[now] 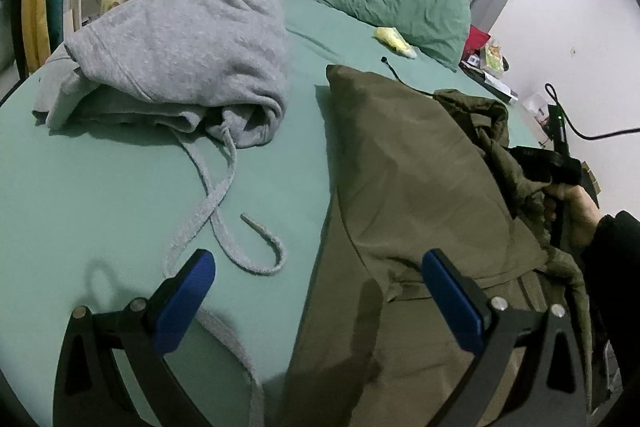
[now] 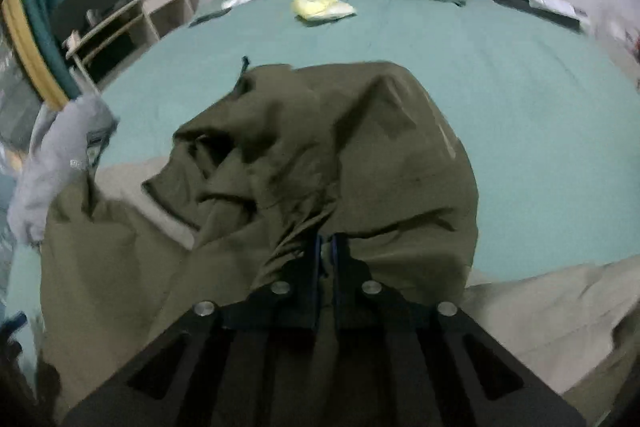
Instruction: Fold large clothes
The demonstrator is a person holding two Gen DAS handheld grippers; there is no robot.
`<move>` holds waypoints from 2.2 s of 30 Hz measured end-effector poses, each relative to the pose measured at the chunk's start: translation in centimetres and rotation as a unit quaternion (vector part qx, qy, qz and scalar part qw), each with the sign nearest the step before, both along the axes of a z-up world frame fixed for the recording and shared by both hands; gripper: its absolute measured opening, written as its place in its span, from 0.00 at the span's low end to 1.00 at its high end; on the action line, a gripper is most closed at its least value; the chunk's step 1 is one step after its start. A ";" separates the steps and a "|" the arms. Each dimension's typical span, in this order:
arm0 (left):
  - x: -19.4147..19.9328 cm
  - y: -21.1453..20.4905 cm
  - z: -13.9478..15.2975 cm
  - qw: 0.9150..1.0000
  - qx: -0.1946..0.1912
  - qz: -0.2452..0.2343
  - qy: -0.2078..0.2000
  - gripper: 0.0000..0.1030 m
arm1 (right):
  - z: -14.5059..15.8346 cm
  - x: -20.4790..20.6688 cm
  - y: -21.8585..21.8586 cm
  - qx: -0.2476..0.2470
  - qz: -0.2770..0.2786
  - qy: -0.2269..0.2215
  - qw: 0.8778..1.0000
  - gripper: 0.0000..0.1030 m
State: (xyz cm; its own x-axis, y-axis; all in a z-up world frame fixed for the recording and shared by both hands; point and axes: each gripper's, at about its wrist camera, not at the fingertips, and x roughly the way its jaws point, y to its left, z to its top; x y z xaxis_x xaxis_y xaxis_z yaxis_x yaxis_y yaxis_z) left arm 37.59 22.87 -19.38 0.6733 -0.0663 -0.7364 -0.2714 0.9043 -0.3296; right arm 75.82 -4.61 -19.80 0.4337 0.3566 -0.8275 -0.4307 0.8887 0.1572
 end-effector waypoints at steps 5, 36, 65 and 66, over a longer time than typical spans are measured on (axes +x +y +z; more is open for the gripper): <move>-0.2 0.3 0.4 1.000 -0.009 0.006 -0.005 1.00 | 7.3 -1.6 1.8 -0.155 0.039 -0.133 0.978 0.03; -1.9 0.5 1.6 1.000 -0.010 -0.006 -0.016 1.00 | 7.1 -23.9 7.5 -0.155 0.198 -0.222 0.942 0.87; -2.3 -1.6 1.5 0.999 -0.013 -0.049 0.000 1.00 | 3.9 -28.2 -2.5 -0.096 0.089 -0.114 0.985 0.74; -2.4 -1.6 1.6 0.999 -0.012 -0.050 -0.002 1.00 | 5.1 -27.5 -2.7 -0.067 0.062 -0.109 0.990 0.74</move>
State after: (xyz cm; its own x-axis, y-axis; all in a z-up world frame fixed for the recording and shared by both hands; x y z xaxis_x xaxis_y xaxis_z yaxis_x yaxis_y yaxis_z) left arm 35.24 21.22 -17.75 0.6657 -0.1511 -0.7307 -0.1787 0.9185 -0.3527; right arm 48.36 -7.34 -14.67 0.5679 0.3111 -0.7621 -0.5480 0.8337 -0.0680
